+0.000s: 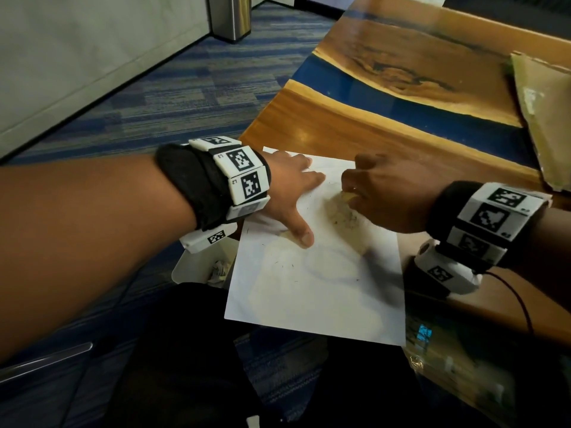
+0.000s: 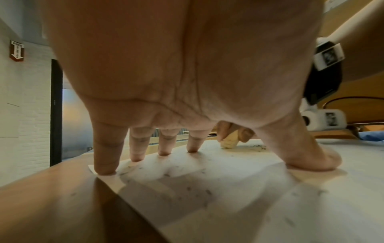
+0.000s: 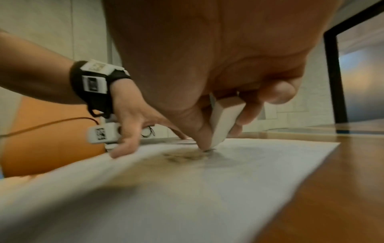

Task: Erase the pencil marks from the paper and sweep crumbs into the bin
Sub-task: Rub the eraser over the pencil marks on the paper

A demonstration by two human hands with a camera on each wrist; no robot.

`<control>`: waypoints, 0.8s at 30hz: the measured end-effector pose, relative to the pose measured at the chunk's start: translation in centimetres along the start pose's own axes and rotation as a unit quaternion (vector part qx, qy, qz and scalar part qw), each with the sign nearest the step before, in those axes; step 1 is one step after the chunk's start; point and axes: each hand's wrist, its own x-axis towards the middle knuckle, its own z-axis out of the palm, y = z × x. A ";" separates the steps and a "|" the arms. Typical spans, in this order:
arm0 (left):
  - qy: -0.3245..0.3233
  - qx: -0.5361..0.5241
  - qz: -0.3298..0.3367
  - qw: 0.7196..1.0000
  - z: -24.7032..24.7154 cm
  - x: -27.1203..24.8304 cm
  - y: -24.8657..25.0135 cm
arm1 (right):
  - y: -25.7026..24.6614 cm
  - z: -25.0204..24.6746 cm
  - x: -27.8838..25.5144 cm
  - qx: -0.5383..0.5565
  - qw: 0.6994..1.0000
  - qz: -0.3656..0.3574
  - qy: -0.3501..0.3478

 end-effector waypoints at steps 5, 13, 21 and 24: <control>0.001 -0.002 0.006 1.000 0.0 0.1 0.0 | -1.8 0.0 -0.7 0.093 0.985 -0.144 -0.026; -0.003 -0.015 0.014 1.000 0.0 0.0 -0.1 | -2.8 0.0 -0.2 0.103 0.989 -0.104 -0.020; -0.007 -0.017 0.018 1.000 0.1 0.0 -0.2 | -2.3 0.3 -0.4 0.103 0.984 -0.142 -0.012; -0.016 -0.011 0.011 1.000 -0.1 0.1 0.0 | -0.5 0.4 -0.2 0.078 0.996 -0.044 -0.013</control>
